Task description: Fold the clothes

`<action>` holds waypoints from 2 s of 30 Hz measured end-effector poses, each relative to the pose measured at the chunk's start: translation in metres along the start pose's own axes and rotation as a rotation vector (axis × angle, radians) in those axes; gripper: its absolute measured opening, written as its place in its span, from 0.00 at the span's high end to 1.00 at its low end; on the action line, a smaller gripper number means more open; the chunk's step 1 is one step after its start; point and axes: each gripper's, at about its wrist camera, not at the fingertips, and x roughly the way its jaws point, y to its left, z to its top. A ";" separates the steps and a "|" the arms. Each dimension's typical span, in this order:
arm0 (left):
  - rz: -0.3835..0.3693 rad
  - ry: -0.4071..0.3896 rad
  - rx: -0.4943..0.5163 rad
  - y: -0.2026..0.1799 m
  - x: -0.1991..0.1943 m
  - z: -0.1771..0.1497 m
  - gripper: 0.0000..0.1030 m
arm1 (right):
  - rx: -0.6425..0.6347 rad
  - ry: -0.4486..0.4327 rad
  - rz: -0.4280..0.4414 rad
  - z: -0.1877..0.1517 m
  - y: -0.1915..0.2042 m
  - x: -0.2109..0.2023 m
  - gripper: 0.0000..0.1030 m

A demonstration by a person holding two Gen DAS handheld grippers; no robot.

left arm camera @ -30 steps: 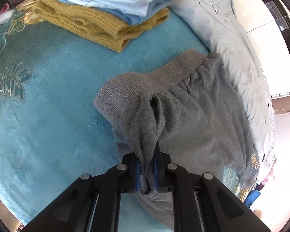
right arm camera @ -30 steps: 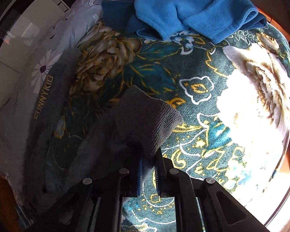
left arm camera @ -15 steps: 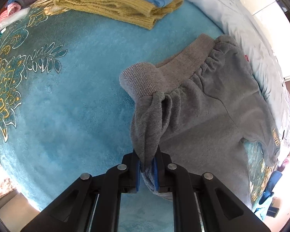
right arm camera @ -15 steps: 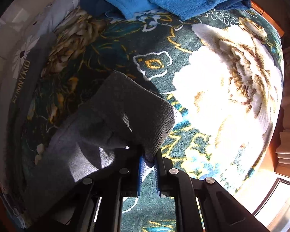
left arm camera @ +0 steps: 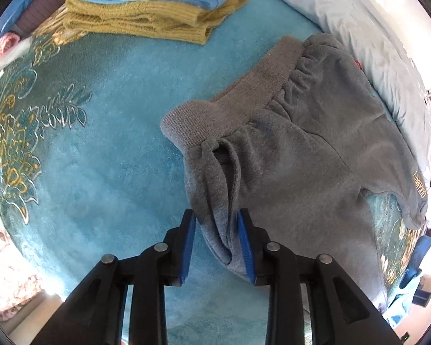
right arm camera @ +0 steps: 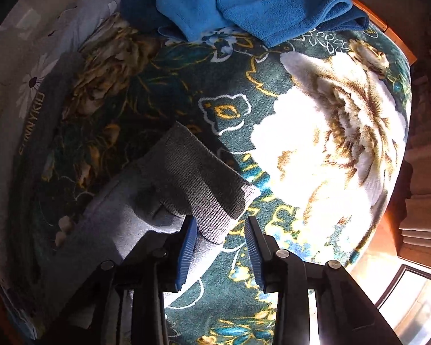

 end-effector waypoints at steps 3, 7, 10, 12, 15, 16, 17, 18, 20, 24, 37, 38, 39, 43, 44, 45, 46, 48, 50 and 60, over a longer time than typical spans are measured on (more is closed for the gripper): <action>0.038 -0.044 0.074 -0.005 -0.028 0.008 0.64 | 0.012 -0.054 -0.016 0.005 -0.001 -0.028 0.50; 0.031 -0.101 0.146 -0.023 -0.048 0.000 0.62 | -0.045 -0.103 0.075 0.038 0.048 -0.039 0.49; -0.028 -0.103 0.159 -0.054 -0.041 0.020 0.62 | -0.113 -0.100 0.165 0.073 0.120 -0.015 0.49; -0.057 -0.105 0.173 -0.081 -0.034 0.039 0.62 | -0.156 -0.091 0.233 0.098 0.171 0.005 0.49; -0.068 -0.088 0.208 -0.122 -0.016 0.065 0.62 | -0.227 -0.082 0.275 0.134 0.230 0.034 0.49; -0.067 -0.075 0.217 -0.133 -0.009 0.072 0.62 | -0.243 -0.078 0.285 0.145 0.246 0.044 0.49; -0.071 -0.067 0.220 -0.141 -0.003 0.078 0.62 | -0.256 -0.075 0.293 0.157 0.259 0.053 0.49; -0.082 -0.070 0.226 -0.149 0.001 0.083 0.62 | -0.253 -0.074 0.298 0.168 0.265 0.062 0.49; -0.082 -0.078 0.239 -0.162 0.006 0.091 0.62 | -0.245 -0.072 0.307 0.189 0.275 0.079 0.49; -0.090 -0.069 0.230 -0.175 0.018 0.101 0.62 | -0.191 -0.049 0.339 0.205 0.285 0.095 0.49; -0.033 -0.049 0.186 -0.178 0.044 0.115 0.62 | -0.194 -0.033 0.357 0.225 0.286 0.107 0.96; -0.028 -0.043 0.178 -0.178 0.047 0.116 0.62 | -0.198 -0.037 0.348 0.226 0.284 0.107 0.96; -0.022 -0.037 0.171 -0.177 0.049 0.117 0.62 | -0.199 -0.025 0.339 0.226 0.282 0.111 0.96; -0.021 -0.040 0.172 -0.179 0.045 0.116 0.62 | -0.202 -0.005 0.325 0.224 0.283 0.122 0.96; -0.021 -0.043 0.175 -0.179 0.043 0.115 0.62 | -0.200 -0.005 0.328 0.223 0.283 0.122 0.96; -0.022 -0.046 0.175 -0.179 0.040 0.113 0.62 | -0.201 -0.009 0.325 0.223 0.284 0.121 0.95; -0.024 -0.049 0.175 -0.178 0.036 0.111 0.62 | -0.206 -0.015 0.323 0.221 0.285 0.119 0.92; -0.029 -0.059 0.166 -0.176 0.025 0.106 0.62 | -0.227 -0.029 0.318 0.218 0.287 0.112 0.92; -0.038 -0.075 0.147 -0.171 0.011 0.098 0.62 | -0.254 -0.046 0.314 0.215 0.289 0.102 0.92; -0.063 -0.135 0.007 -0.116 -0.053 0.021 0.33 | -0.329 -0.154 0.350 0.133 0.251 0.006 0.41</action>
